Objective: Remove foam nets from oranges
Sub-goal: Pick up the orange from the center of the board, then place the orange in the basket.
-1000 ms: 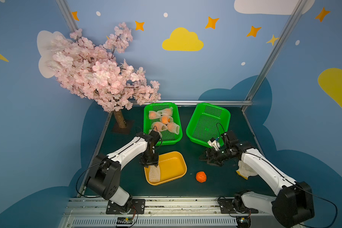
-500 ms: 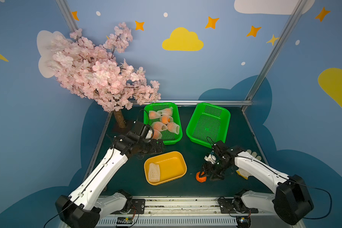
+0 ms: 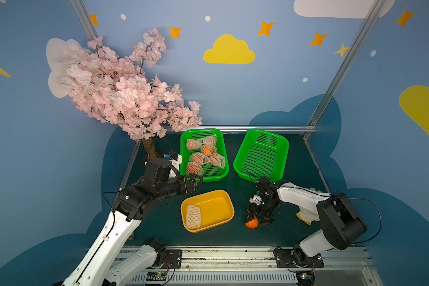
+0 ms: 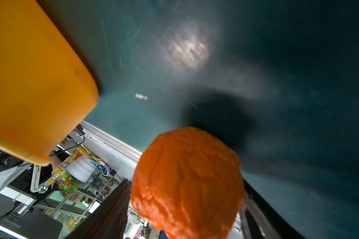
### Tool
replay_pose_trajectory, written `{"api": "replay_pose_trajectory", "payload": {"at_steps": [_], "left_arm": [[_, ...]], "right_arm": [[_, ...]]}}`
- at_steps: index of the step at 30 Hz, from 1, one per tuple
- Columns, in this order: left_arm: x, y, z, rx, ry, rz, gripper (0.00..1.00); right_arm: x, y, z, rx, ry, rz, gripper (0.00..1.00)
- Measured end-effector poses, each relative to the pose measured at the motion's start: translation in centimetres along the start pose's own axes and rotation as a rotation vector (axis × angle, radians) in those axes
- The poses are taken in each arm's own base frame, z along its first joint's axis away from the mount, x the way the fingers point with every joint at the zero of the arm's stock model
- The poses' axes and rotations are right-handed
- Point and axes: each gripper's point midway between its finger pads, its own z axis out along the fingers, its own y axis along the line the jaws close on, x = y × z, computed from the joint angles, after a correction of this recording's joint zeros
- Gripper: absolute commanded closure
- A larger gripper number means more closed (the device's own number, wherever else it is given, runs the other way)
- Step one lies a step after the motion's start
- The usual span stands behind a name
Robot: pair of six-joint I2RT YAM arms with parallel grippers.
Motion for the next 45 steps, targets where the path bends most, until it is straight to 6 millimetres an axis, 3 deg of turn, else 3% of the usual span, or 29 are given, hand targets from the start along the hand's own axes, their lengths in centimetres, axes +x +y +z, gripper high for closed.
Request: {"api": "replay_pose_trajectory", "payload": {"at_steps": [6,12,15,23,27,30,33,37,40,45], "left_arm": [[0.3,0.8,-1.3,-0.033,-0.027,0.014,0.01],[0.4,1.2,-1.2,-0.054,-0.018,0.023,0.01],[0.4,1.3,-0.8,-0.056,-0.006,0.027,0.01],[0.1,0.5,0.6,-0.022,0.021,0.044,0.01],[0.0,0.1,1.1,0.001,0.031,0.047,0.01],[0.1,-0.1,1.3,0.012,0.040,0.047,0.01],[0.1,-0.2,1.2,0.020,0.040,0.047,0.01],[0.6,0.0,1.0,0.022,0.043,0.045,0.00],[1.1,0.2,0.7,0.018,0.047,0.040,0.01],[1.6,0.5,0.1,0.014,0.045,0.036,0.01]], "right_arm": [[-0.5,0.5,-0.5,0.013,-0.008,-0.025,0.64],[-0.3,1.7,-3.1,0.021,-0.045,-0.042,0.66],[-0.7,2.9,-5.6,0.000,-0.103,-0.064,0.66],[-3.9,5.5,-16.4,-0.072,-0.348,-0.087,0.63],[-6.8,5.5,-20.8,-0.090,-0.436,-0.065,0.61],[-10.4,5.4,-22.6,-0.137,-0.449,-0.047,0.60],[-14.5,4.7,-22.8,-0.185,-0.421,-0.014,0.60],[-20.1,3.2,-21.5,-0.217,-0.377,0.035,0.59],[-23.1,2.6,-20.1,-0.236,-0.350,0.053,0.58],[-26.2,2.8,-18.5,-0.263,-0.324,0.063,0.55]]}}
